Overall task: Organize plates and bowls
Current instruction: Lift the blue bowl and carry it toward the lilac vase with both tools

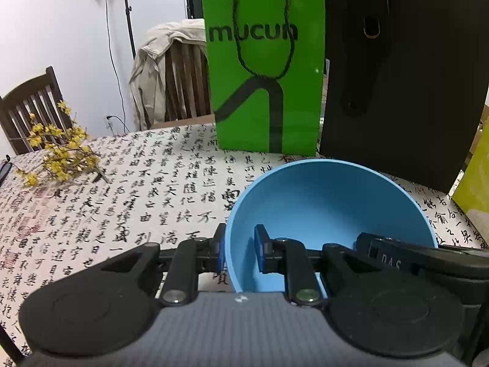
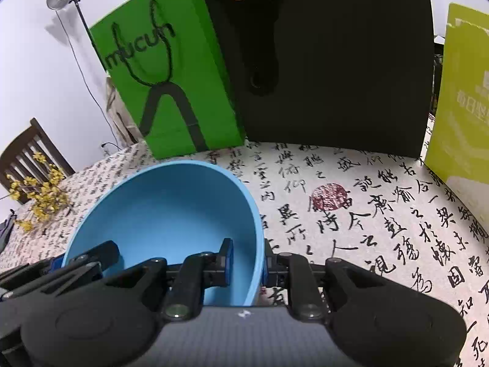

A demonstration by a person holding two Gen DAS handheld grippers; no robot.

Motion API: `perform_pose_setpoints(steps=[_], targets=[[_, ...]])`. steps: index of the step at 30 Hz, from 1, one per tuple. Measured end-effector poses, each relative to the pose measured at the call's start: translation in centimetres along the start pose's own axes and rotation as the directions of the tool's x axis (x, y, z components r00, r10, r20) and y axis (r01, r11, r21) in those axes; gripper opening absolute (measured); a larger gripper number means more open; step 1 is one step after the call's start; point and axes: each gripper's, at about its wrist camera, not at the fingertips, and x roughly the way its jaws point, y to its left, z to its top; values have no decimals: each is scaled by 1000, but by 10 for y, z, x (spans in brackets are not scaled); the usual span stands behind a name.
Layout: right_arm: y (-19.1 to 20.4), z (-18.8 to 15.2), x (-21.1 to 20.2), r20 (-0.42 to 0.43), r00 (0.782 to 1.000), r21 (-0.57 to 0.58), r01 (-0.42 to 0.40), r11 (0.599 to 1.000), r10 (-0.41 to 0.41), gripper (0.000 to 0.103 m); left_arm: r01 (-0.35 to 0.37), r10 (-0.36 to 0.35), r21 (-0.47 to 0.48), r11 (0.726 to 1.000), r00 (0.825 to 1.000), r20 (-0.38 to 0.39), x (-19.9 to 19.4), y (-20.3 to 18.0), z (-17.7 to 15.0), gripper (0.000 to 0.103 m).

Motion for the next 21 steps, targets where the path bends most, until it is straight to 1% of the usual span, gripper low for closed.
perform_pose_setpoints(steps=[4, 10, 17, 21], targets=[[8, -1, -9, 17, 1000, -7, -13, 1000, 13, 17, -2, 2, -12, 1000, 1000, 13, -12, 7, 1, 19], [18, -2, -20, 22, 998, 2, -61, 998, 61, 17, -21, 21, -14, 1000, 999, 41, -33, 17, -1, 19], [32, -6, -37, 55, 995, -16, -84, 996, 85, 18, -44, 45, -16, 999, 997, 65, -56, 27, -6, 19], [41, -10, -49, 63, 991, -35, -117, 993, 119, 18, -52, 57, -51, 997, 994, 93, -75, 39, -11, 19]])
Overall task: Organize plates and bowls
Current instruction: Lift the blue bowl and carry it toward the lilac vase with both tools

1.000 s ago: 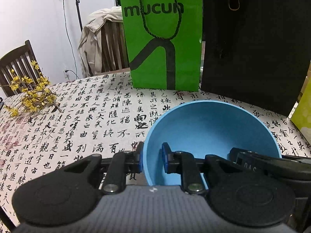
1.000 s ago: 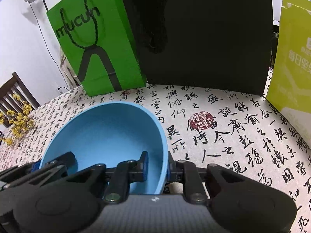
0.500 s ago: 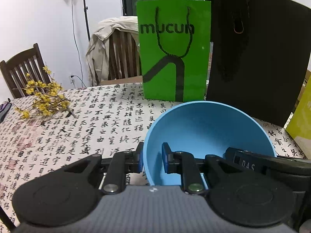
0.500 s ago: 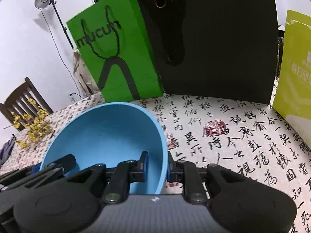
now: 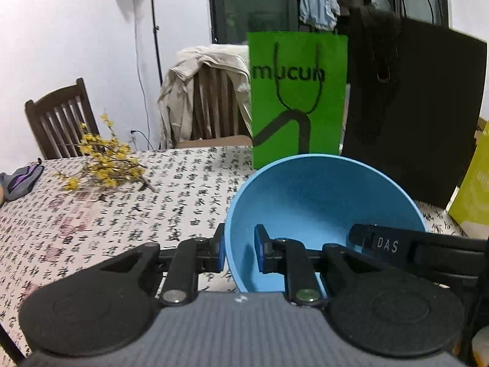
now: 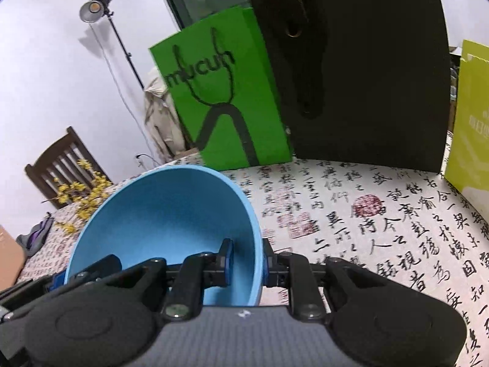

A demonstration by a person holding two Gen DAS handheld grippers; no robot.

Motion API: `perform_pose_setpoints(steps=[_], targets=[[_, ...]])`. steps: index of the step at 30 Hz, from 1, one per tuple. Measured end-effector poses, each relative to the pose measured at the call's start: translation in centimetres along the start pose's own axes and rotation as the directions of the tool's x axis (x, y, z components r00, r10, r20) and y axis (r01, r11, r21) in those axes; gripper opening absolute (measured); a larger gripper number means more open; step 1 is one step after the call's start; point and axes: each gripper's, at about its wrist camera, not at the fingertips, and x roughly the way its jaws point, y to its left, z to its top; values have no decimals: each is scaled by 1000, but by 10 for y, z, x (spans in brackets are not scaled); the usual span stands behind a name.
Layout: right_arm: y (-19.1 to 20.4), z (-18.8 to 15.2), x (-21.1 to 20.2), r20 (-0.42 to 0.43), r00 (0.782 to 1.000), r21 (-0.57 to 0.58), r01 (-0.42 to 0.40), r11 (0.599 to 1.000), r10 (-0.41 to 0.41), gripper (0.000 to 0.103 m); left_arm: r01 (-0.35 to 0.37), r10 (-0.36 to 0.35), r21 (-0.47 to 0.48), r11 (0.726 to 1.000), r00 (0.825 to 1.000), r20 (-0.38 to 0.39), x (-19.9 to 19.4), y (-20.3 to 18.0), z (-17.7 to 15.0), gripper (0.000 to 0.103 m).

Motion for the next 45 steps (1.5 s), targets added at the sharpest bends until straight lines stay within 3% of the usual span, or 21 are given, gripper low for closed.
perform_pose_setpoints(steps=[14, 34, 45], targets=[[39, -18, -19, 14, 998, -88, -59, 994, 61, 19, -79, 79, 0, 997, 995, 57, -37, 28, -18, 19], [62, -29, -35, 26, 992, -154, -118, 981, 124, 19, -113, 116, -27, 993, 985, 125, -67, 47, -32, 19], [79, -41, -39, 10, 989, -194, -142, 971, 147, 19, -83, 95, -87, 993, 984, 150, -78, 73, -46, 19]])
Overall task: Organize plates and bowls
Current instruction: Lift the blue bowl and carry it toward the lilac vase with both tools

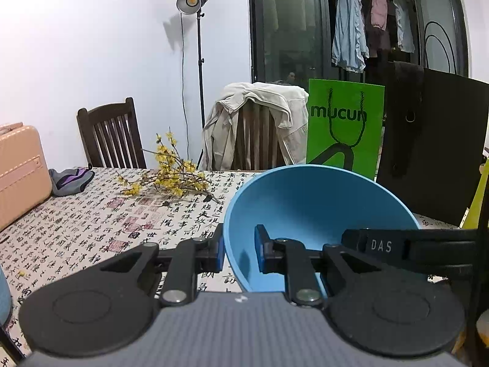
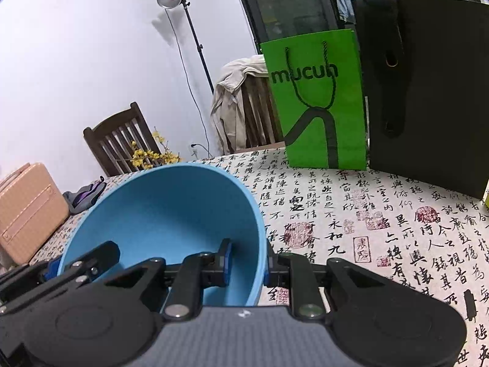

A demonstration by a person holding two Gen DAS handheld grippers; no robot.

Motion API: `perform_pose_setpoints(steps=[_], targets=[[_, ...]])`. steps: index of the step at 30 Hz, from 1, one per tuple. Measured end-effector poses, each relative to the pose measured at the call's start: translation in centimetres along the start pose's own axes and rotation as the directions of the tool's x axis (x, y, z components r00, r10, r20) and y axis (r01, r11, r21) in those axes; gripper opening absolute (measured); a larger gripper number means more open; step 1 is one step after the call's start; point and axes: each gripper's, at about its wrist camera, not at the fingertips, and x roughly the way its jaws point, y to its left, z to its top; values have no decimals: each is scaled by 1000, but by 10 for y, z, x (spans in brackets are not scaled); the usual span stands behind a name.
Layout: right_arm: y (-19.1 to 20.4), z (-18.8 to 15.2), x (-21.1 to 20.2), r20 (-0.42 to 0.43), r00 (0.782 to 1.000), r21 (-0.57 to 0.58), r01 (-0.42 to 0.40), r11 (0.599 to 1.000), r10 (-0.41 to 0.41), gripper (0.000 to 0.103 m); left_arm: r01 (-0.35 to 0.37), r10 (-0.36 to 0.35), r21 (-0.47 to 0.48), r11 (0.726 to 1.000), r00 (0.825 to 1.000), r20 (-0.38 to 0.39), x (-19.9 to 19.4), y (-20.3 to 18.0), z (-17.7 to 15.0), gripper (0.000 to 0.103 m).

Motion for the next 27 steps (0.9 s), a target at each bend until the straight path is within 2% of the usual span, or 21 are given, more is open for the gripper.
perform_pose_setpoints(steps=[15, 27], targets=[[38, -20, 12, -60, 998, -26, 26, 999, -28, 19, -4, 2, -32, 999, 998, -67, 5, 39, -11, 19], [77, -36, -10, -37, 999, -27, 37, 999, -38, 19, 25, -28, -61, 998, 998, -53, -21, 76, -12, 19]])
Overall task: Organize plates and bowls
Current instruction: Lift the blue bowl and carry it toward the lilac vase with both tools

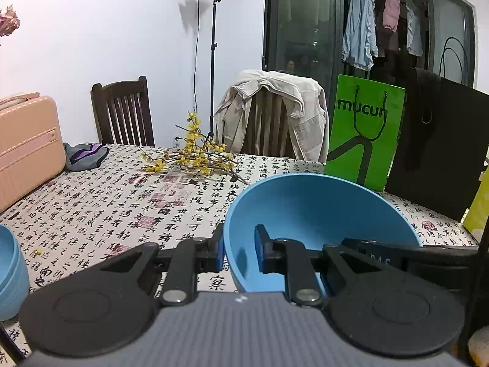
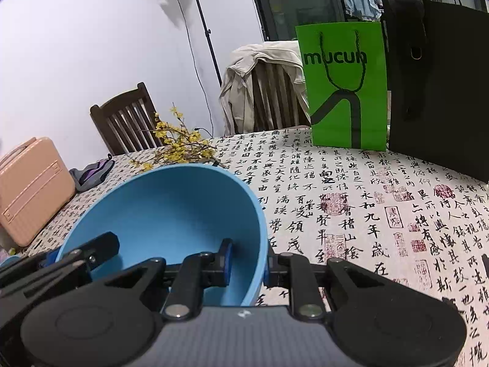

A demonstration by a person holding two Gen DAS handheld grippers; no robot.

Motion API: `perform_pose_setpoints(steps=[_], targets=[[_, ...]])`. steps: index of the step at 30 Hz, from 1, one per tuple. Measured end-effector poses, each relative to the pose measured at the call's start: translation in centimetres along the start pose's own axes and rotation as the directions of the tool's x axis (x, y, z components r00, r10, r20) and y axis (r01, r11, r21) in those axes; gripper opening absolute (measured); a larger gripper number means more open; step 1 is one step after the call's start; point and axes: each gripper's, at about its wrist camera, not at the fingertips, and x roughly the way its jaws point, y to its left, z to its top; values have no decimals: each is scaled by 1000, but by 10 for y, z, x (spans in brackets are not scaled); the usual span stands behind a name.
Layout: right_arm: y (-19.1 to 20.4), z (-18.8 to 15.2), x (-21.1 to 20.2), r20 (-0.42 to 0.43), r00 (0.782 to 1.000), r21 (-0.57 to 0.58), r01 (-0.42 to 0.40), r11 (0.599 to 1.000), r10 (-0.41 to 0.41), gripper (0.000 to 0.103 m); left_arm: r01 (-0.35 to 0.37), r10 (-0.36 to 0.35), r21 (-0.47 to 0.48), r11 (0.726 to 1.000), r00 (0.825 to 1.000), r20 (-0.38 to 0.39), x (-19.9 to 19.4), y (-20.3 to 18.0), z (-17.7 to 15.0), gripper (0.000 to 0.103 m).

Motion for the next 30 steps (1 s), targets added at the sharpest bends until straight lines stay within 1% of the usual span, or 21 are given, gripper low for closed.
perform_pose_setpoints(steps=[7, 16, 20, 30], targets=[[16, -9, -16, 39, 999, 31, 27, 999, -28, 19, 26, -26, 4, 1000, 1000, 15, -16, 15, -7, 19], [43, -18, -36, 80, 995, 11, 56, 998, -56, 19, 39, -39, 11, 999, 999, 32, -32, 33, -11, 19], [52, -24, -41, 82, 995, 8, 61, 998, -62, 19, 46, -47, 7, 999, 998, 40, -40, 42, -12, 19], [75, -40, -52, 91, 994, 9, 56, 998, -56, 19, 45, -46, 7, 999, 995, 91, -62, 64, -20, 19]])
